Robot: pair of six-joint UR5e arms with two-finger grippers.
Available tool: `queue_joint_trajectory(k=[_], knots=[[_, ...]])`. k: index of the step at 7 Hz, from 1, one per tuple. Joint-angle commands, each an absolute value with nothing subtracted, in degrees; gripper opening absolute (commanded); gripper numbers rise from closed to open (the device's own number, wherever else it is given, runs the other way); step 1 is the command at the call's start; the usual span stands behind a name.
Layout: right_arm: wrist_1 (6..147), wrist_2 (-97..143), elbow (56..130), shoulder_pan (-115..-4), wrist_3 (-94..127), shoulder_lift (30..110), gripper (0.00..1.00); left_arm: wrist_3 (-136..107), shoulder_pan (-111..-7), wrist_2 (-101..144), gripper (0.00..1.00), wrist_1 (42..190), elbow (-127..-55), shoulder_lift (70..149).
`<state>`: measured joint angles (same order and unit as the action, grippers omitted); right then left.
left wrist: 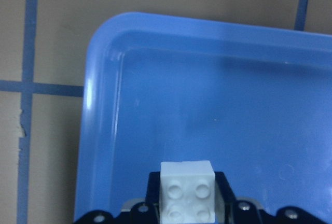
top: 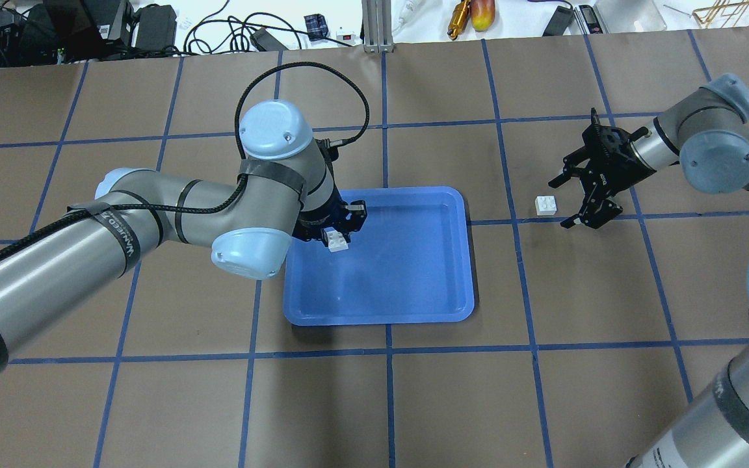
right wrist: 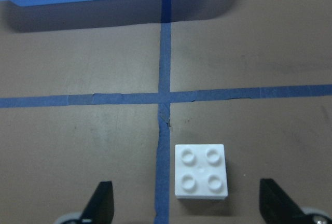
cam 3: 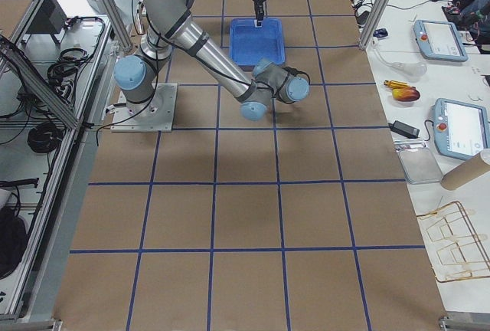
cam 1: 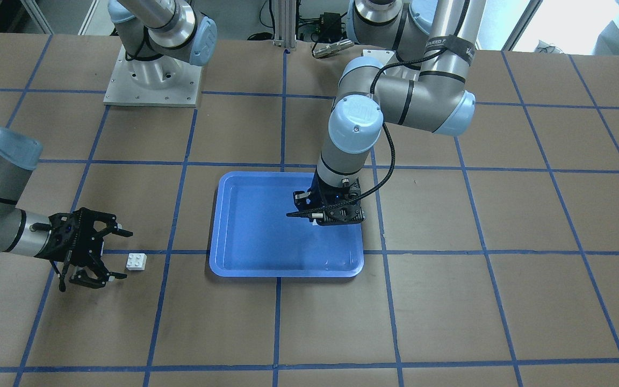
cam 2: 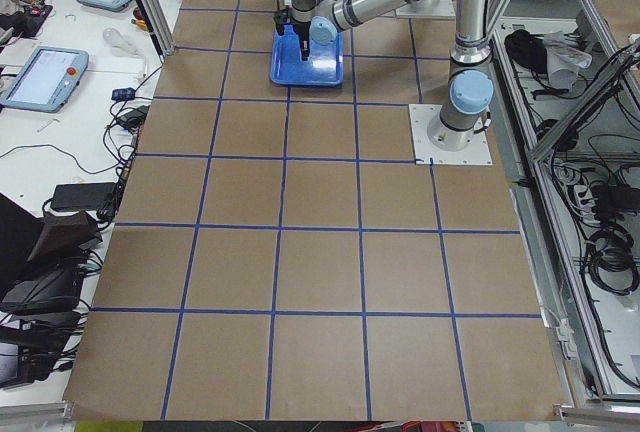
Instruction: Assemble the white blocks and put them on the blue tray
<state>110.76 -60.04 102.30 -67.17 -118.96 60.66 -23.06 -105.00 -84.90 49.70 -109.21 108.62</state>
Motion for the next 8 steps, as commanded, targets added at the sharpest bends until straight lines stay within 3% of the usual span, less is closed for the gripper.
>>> queue_joint_trajectory(k=[1,6,7,8], knots=[[110.9,-59.8,102.3,-67.3,-119.6,60.5,1.00,-27.0,-107.8,-84.6,0.21,46.5,-109.4,111.0],[110.8,-58.5,102.4,-67.2,-118.7,59.5,0.95,-27.3,-110.4,-84.8,0.21,42.5,-109.0,113.9],[110.8,-58.4,102.4,-67.2,-118.7,59.6,0.88,-27.5,-111.2,-85.2,0.21,42.4,-109.0,114.3],[110.8,-58.4,102.4,-67.2,-118.7,59.6,0.73,-27.6,-111.3,-85.2,0.21,42.4,-109.0,114.9]])
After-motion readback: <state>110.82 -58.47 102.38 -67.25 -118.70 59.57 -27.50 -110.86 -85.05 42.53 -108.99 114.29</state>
